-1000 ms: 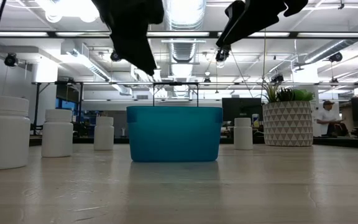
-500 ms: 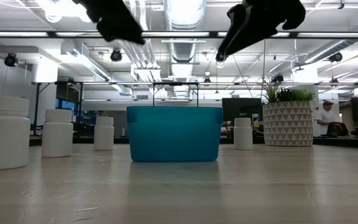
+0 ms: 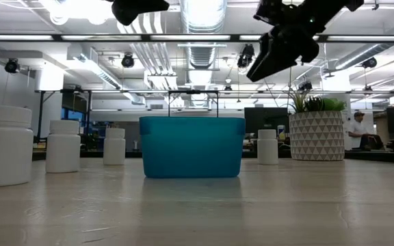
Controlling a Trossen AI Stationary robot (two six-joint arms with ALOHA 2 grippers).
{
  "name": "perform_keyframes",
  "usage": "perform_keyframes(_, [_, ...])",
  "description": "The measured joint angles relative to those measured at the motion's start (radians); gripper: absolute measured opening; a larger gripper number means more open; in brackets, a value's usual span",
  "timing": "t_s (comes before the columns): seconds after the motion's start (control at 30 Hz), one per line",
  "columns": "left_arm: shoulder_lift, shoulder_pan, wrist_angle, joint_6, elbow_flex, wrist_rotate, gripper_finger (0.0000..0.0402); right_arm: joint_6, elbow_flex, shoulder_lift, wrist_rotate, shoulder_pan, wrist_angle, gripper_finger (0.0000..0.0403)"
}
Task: Pick and place pill bottles into a basket
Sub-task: Put the white pill bottle into the blue bin
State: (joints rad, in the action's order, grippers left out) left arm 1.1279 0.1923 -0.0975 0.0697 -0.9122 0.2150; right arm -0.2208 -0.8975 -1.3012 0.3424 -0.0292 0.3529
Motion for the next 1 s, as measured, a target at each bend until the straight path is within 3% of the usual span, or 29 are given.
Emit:
perform_keyframes(0.3, [-0.011, 0.002, 0.008, 0.001, 0.029, 0.000, 0.0173, -0.031, -0.001, 0.090, -0.038, 0.077, 0.071, 0.0215])
perform_keyframes(0.5, [-0.013, 0.002, 0.011, 0.001, 0.029, 0.007, 0.0173, -0.012, -0.101, 0.041, -0.108, 0.126, 0.261, 0.0215])
perform_keyframes(0.7, [-0.014, 0.002, 0.011, 0.001, 0.029, 0.008, 0.0173, -0.068, -0.146, -0.007, -0.283, 0.181, 0.329, 0.0215])
perform_keyframes(1.0, [-0.014, 0.002, 0.011, -0.002, 0.030, 0.010, 0.0173, -0.167, -0.163, -0.107, -0.369, 0.236, 0.413, 0.0215])
